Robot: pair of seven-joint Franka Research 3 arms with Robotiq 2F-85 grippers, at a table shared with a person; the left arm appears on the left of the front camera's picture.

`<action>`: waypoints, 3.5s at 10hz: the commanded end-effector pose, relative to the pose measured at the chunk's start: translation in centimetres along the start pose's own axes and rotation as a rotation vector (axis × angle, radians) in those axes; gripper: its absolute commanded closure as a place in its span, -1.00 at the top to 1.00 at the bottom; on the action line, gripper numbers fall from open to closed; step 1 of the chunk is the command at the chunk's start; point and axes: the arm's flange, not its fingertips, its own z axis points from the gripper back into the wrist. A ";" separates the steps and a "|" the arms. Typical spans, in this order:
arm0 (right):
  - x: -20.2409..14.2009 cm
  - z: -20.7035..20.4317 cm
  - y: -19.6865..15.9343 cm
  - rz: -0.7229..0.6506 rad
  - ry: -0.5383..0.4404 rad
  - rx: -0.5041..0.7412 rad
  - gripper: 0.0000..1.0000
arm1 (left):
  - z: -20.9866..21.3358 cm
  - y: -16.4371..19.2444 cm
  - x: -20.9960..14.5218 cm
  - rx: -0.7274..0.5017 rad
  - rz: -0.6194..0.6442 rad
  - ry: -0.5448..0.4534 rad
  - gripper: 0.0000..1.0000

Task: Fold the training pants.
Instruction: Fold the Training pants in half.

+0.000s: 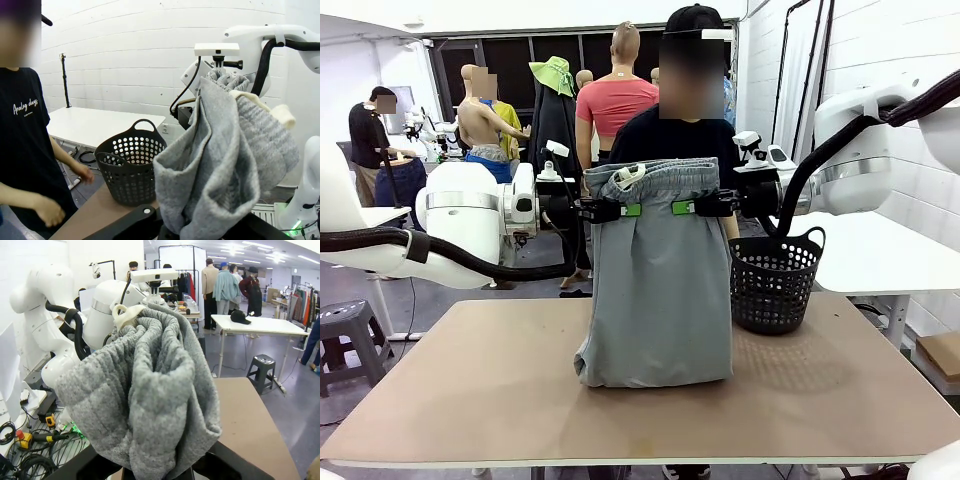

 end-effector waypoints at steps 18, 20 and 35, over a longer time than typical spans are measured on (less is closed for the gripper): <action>3.2 -4.0 -4.6 -0.029 0.018 0.160 -1.00 | 3.6 4.6 3.7 0.049 -0.004 0.031 -1.00; 5.4 -3.7 -8.2 -0.036 0.015 0.162 -1.00 | 3.0 7.9 7.0 0.074 -0.044 0.041 -1.00; 8.7 -2.3 -20.0 -0.070 0.042 0.015 -1.00 | -0.2 21.3 10.7 0.055 -0.093 0.057 -1.00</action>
